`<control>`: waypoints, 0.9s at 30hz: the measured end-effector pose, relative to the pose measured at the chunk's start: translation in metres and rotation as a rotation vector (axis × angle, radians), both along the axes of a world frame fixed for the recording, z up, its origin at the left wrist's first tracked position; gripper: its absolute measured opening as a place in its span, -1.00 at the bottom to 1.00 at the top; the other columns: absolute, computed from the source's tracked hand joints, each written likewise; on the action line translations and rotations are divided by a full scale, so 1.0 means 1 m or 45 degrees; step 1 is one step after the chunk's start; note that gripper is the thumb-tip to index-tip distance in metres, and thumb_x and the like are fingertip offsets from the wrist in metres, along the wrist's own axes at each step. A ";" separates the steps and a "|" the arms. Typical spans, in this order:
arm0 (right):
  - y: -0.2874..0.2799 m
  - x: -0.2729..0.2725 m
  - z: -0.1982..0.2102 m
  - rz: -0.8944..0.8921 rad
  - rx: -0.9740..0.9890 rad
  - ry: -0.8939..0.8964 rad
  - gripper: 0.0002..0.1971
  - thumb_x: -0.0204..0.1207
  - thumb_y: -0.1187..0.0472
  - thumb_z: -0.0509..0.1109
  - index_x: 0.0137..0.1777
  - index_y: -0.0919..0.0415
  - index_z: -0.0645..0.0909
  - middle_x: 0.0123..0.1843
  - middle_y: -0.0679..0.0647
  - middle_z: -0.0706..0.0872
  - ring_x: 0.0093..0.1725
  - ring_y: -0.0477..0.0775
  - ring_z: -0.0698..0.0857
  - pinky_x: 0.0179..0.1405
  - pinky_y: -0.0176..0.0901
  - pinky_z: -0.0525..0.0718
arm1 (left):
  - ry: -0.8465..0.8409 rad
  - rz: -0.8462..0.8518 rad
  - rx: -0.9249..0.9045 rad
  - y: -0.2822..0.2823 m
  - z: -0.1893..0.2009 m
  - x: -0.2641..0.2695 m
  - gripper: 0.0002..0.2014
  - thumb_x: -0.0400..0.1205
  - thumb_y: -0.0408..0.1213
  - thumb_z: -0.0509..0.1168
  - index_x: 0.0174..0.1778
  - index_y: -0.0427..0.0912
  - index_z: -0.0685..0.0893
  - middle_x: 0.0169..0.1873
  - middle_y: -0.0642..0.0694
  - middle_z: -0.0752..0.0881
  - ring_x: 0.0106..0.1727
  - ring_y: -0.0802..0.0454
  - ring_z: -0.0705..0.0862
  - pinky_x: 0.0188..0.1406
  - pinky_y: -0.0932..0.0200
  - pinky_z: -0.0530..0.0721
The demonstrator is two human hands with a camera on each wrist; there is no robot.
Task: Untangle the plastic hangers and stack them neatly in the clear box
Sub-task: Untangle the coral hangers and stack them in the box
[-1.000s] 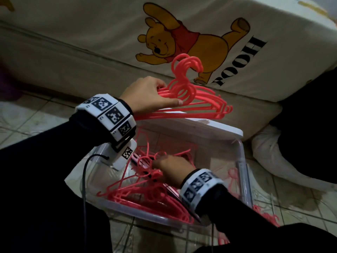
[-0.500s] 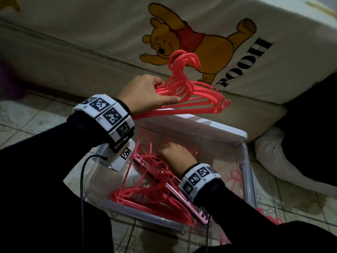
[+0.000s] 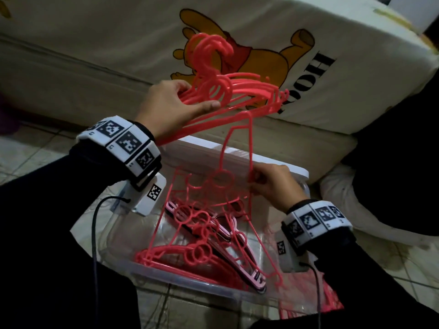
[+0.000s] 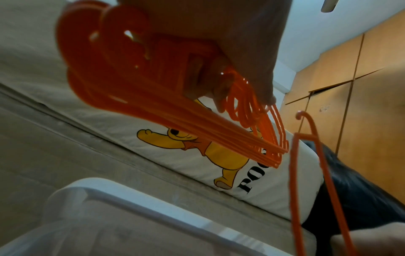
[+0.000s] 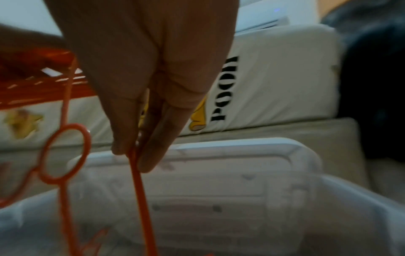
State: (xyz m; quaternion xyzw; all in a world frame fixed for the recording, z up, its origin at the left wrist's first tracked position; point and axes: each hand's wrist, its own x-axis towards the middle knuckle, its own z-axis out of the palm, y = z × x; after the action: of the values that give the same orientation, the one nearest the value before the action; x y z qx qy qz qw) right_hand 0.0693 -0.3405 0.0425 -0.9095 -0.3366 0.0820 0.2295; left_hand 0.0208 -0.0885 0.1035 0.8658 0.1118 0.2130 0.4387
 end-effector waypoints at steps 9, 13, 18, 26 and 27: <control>0.002 -0.002 0.012 -0.303 1.170 0.835 -0.84 0.42 0.59 0.38 -0.20 0.34 0.57 -0.41 0.10 0.76 -0.35 0.03 0.77 -0.28 -0.17 0.79 | 0.037 -0.113 0.060 -0.014 -0.011 0.001 -0.26 0.20 0.62 0.16 -0.16 0.00 0.69 -0.30 0.13 0.71 -0.25 0.21 0.67 -0.25 0.15 0.57; 0.010 -0.003 0.017 -0.367 1.370 0.966 -0.87 0.45 0.59 0.35 -0.19 0.38 0.55 -0.35 0.15 0.76 -0.29 0.08 0.79 -0.20 -0.11 0.80 | 0.036 -0.217 -0.018 -0.028 -0.013 0.000 -0.22 0.16 0.65 0.15 -0.10 0.03 0.68 -0.30 0.20 0.68 -0.27 0.39 0.62 -0.30 0.29 0.48; 0.021 -0.008 0.016 -0.491 1.487 1.091 -0.91 0.48 0.56 0.34 -0.16 0.42 0.53 -0.30 0.19 0.72 -0.31 0.03 0.77 -0.20 -0.17 0.79 | 0.058 -0.259 -0.104 -0.043 -0.019 0.000 -0.43 0.22 0.46 0.37 -0.17 0.03 0.70 -0.32 0.18 0.75 -0.28 0.40 0.69 -0.29 0.40 0.58; 0.029 -0.014 0.009 -0.529 1.333 1.166 -0.91 0.54 0.44 0.35 -0.17 0.48 0.53 -0.32 0.29 0.70 -0.39 0.09 0.78 -0.36 -0.23 0.77 | 0.159 -0.214 0.010 -0.044 -0.027 0.002 -0.62 0.46 0.22 0.39 0.00 0.01 0.68 -0.15 0.15 0.76 -0.10 0.25 0.72 -0.15 0.26 0.63; 0.029 -0.014 0.008 -0.507 1.276 1.167 -0.89 0.55 0.41 0.35 -0.17 0.47 0.53 -0.31 0.30 0.70 -0.39 0.09 0.78 -0.36 -0.21 0.78 | 0.161 -0.203 0.031 -0.045 -0.027 0.001 -0.64 0.48 0.19 0.37 0.00 0.01 0.69 -0.14 0.12 0.76 -0.09 0.20 0.71 -0.14 0.24 0.62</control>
State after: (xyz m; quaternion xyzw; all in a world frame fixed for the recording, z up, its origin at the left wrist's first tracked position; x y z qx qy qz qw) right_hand 0.0551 -0.3116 0.0505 -0.6126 -0.0305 0.2484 0.7497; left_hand 0.0221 -0.1330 0.0770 0.8890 0.0675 0.1237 0.4357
